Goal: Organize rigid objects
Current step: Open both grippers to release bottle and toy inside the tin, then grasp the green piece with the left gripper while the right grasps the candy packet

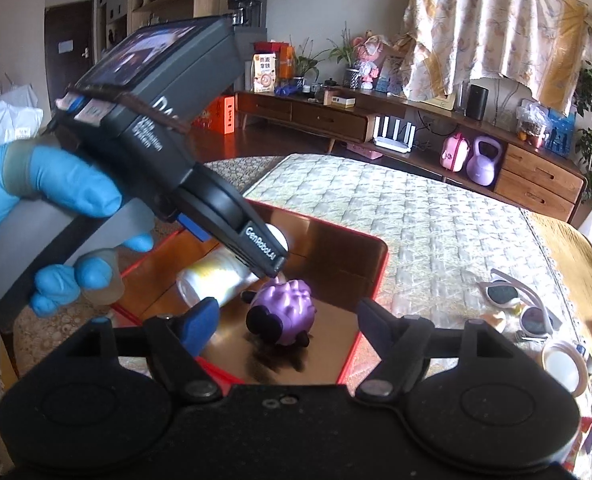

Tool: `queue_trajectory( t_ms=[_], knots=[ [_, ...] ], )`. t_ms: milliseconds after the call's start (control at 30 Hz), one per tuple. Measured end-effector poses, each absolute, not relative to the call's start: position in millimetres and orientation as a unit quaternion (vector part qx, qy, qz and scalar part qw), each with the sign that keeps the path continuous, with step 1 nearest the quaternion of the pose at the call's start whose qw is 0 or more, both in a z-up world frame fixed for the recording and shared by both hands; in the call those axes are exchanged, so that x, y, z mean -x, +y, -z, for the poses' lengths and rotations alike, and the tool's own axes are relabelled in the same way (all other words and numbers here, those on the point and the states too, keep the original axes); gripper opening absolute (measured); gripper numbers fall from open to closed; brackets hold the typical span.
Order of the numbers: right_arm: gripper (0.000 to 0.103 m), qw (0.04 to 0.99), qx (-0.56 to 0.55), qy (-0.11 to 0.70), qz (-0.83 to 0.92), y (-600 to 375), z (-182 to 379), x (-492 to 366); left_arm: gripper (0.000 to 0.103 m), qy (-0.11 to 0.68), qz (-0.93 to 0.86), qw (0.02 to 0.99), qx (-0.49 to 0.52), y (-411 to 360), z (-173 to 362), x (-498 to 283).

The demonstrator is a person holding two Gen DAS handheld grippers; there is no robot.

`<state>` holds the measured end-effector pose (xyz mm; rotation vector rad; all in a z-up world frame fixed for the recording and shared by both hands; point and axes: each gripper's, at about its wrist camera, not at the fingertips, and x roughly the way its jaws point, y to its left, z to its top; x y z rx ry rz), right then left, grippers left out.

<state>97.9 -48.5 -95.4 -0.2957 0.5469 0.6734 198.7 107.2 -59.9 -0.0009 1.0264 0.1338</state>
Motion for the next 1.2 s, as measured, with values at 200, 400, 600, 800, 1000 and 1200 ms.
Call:
queue_trajectory(
  t_ms=[200, 400, 600, 800, 1000, 1200],
  knots=[
    [0.082, 0.904, 0.115, 0.260, -0.319, -71.7, 79.9, -88.1, 0.068, 0.465, -0.057, 0.884, 0.002, 93.0, 41.8, -177.4],
    [0.087, 0.915, 0.101, 0.250, -0.300, -97.0, 71.8, -76.9, 0.068, 0.439, -0.032, 0.898, 0.002, 70.6, 25.7, -157.0],
    [0.091, 0.926, 0.080, 0.242, -0.277, -123.5, 67.7, -64.2, 0.074, 0.423, -0.013, 0.906, 0.012, 49.5, 17.4, -140.9],
    [0.094, 0.937, 0.058, 0.242, -0.245, -155.4, 62.8, -64.0, 0.074, 0.410, 0.010, 0.912, 0.019, 26.9, 12.5, -130.0],
    [0.101, 0.947, 0.037, 0.242, -0.207, -191.9, 64.8, -65.4, 0.080, 0.394, 0.019, 0.919, 0.021, 7.1, 11.4, -123.3],
    [0.103, 0.955, 0.017, 0.247, -0.161, -231.6, 72.9, -67.9, 0.081, 0.379, 0.033, 0.924, 0.023, -14.0, 14.6, -120.0]
  ],
)
